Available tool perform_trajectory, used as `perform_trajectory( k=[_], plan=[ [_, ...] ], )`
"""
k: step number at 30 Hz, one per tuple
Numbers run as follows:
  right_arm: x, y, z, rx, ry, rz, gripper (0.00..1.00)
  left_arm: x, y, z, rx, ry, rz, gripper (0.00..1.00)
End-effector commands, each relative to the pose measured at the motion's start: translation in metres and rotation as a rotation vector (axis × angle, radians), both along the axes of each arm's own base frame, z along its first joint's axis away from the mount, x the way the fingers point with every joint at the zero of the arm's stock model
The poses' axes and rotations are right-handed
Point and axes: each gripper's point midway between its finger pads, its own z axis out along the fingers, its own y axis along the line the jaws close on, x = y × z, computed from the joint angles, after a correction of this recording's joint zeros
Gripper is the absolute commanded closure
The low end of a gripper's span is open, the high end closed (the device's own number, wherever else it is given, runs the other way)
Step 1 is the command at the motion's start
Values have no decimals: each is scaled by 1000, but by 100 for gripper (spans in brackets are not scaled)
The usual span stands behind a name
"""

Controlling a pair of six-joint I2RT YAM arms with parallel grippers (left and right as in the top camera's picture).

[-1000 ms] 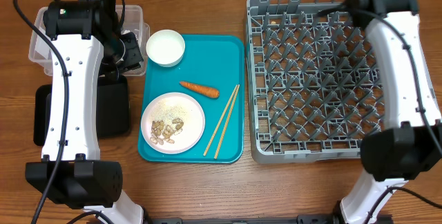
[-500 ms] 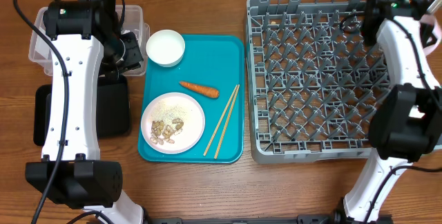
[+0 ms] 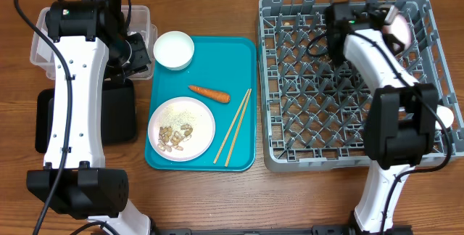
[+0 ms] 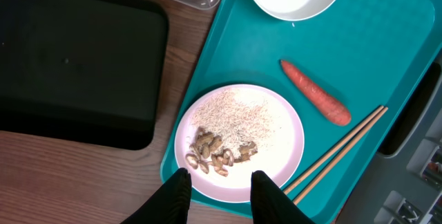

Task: Sort waste into correct bins and load items into the dishwasher
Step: 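Carry the pink bowl into the rack's upper right and release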

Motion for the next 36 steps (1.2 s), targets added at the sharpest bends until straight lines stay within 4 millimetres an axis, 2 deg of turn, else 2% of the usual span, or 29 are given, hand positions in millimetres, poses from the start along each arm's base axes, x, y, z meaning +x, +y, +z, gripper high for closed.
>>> perform_trajectory(
  k=[1, 2, 5, 7, 11, 13, 16, 18, 19, 20, 21, 23, 25, 27, 29, 30, 31, 33, 36],
  plan=[
    [1, 16, -4, 19, 12, 33, 83, 0, -3, 8, -7, -27, 2, 69],
    [0, 21, -6, 26, 30, 46, 78, 0, -3, 8, -7, -28, 2, 69],
    [-7, 35, -6, 29, 71, 68, 52, 1, -3, 8, -7, -31, 2, 69],
    [-14, 42, 3, 41, 15, 55, 42, 1, -3, 8, -7, -31, 2, 69],
    [-25, 54, 22, 131, -85, 46, 38, 1, -3, 8, -7, -31, 2, 69],
    [-30, 61, 33, 240, -131, 52, 35, 1, -3, 8, -7, -31, 1, 68],
    [-39, 69, 54, 387, -202, 70, 20, 1, -3, 8, -7, -30, 1, 68],
    [-41, 83, 64, 506, -209, 129, 16, 1, -3, 8, -6, -30, 1, 65],
    [-37, 97, 64, 596, -186, 195, 15, 1, -3, 8, -6, -30, 1, 64],
    [-31, 121, 61, 714, -134, 311, 15, 1, -3, 8, -6, -30, 1, 61],
    [-25, 153, 59, 852, -71, 464, 15, 1, -3, 8, -6, -30, 2, 61],
    [-25, 235, 63, 1176, 23, 797, 15, 1, -3, 8, -6, -30, 2, 60],
    [-29, 284, 73, 1359, 40, 955, 18, 0, -3, 8, -5, -28, 2, 60],
    [-29, 323, 79, 1432, 38, 1065, 18, -2, -2, 8, -1, -19, 3, 60],
    [-28, 355, 78, 1445, 37, 1128, 18, -4, 0, 7, 13, -10, 6, 60],
    [-29, 364, 77, 1449, 39, 1144, 18, -5, 1, 7, 19, -8, 7, 60],
    [-32, 387, 73, 1462, 52, 1177, 18, -6, 5, 7, 40, 0, 13, 61],
    [-35, 413, 65, 1470, 68, 1218, 18, -7, 7, 7, 44, 2, 16, 61],
    [-26, 424, 52, 1429, 15, 1139, 18, 3, -5, 9, -6, -41, -44, 60]
  ],
)
